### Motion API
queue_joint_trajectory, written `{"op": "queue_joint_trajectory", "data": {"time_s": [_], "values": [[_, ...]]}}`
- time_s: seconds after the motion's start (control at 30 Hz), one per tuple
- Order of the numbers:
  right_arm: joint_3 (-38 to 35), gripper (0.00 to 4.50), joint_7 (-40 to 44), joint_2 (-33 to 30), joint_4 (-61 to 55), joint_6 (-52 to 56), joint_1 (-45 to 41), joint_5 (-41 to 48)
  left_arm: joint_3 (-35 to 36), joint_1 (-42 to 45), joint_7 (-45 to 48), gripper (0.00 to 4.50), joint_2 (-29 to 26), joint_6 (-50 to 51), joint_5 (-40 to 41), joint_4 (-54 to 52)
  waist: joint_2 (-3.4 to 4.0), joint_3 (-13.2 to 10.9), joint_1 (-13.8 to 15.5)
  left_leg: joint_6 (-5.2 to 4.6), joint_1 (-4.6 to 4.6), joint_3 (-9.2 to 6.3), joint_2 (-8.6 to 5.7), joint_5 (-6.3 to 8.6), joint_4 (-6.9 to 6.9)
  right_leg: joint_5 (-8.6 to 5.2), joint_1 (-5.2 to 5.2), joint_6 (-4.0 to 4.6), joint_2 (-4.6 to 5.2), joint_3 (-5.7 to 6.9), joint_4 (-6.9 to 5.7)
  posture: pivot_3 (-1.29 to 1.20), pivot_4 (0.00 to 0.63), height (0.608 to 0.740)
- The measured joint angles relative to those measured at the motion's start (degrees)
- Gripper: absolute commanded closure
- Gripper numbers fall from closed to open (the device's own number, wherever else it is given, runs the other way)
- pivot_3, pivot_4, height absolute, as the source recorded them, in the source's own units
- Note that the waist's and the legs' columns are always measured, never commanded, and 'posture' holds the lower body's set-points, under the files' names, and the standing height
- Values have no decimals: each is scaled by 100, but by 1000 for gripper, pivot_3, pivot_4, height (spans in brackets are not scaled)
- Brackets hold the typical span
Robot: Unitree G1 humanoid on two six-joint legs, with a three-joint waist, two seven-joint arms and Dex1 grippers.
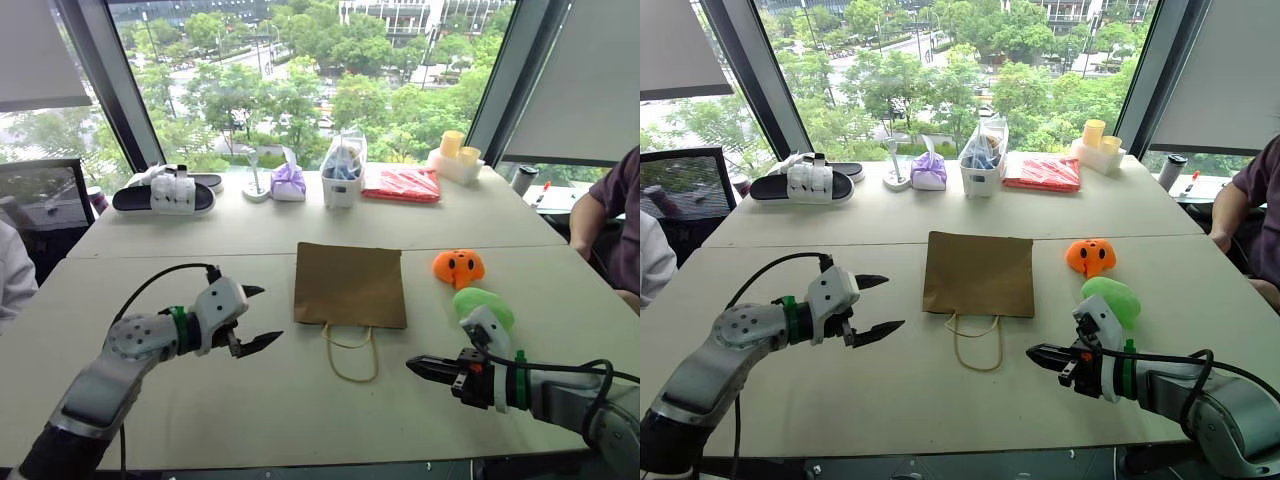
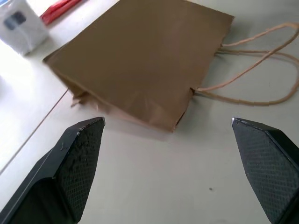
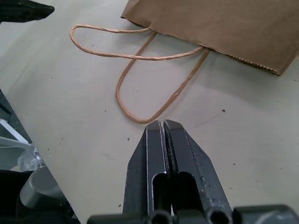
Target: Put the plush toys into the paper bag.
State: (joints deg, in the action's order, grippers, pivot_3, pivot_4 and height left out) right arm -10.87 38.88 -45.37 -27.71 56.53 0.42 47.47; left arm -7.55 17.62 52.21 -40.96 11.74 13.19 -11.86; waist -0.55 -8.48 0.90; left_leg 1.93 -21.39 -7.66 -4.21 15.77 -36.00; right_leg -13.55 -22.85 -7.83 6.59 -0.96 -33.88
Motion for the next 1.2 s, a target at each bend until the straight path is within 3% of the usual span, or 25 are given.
{"op": "queue_joint_trajectory", "data": {"time_s": [0.17,0.3,0.33,0.43,0.63,0.77,0.9,1.07,1.2], "values": [[-24,4500,-277,238,-50,-8,-5,-3,-1053,1015,956,52,557,-1268,-589,1336,-2,-1,-12,-1,-1,0,-6,0,1,10,-4,-18,-1,2,-1,0,150,740],[-90,4500,-536,439,-201,-25,168,-6,-1423,1537,1310,52,1228,-1913,-765,2224,-3,-2,-7,-3,-2,-5,-6,0,-2,12,-3,-21,-2,3,-2,0,150,740],[-113,4500,-620,496,-269,-28,220,-5,-1437,1671,1341,282,1427,-2019,-773,2497,-3,-2,-5,-3,-2,-6,-6,0,-5,12,-2,-22,-2,3,-3,0,150,740],[-163,4500,-819,624,-515,-28,420,21,-1438,1963,1453,1344,1725,-2271,-775,3040,-4,-2,-19,-3,0,-10,-6,0,-4,12,-3,-23,-4,3,-8,0,150,740],[-286,4500,-1102,793,-825,-28,701,109,-1384,2331,1796,4442,1889,-2531,-758,3682,-4,-2,-19,-4,2,-9,-7,0,-8,12,-2,-24,-7,4,-14,0,150,740],[-279,4500,-1292,905,-906,-28,699,115,-1187,2515,1910,4478,1984,-2236,-575,3897,-5,-2,-17,-4,2,-16,-7,0,-11,12,0,-24,-8,4,-16,0,150,740],[-28,4500,-1605,1324,-1005,-185,502,55,-612,3075,1525,4478,2433,-1052,-75,4092,-9,-4,-17,-4,2,-26,-11,-1,-16,9,7,-29,-9,13,-20,0,150,740],[514,4500,-2026,1844,-879,-744,-293,-584,-210,3581,875,4478,2977,11,261,4096,-9,-4,-58,-3,8,-28,-12,-1,-12,8,6,-31,-14,13,-26,0,150,740],[842,4500,-2183,1991,-346,-1089,-788,-1172,-7,3661,603,4478,3059,443,370,4102,-8,-4,-101,2,9,-27,-11,-5,-8,8,0,-31,-18,12,-28,0,150,740]]}}
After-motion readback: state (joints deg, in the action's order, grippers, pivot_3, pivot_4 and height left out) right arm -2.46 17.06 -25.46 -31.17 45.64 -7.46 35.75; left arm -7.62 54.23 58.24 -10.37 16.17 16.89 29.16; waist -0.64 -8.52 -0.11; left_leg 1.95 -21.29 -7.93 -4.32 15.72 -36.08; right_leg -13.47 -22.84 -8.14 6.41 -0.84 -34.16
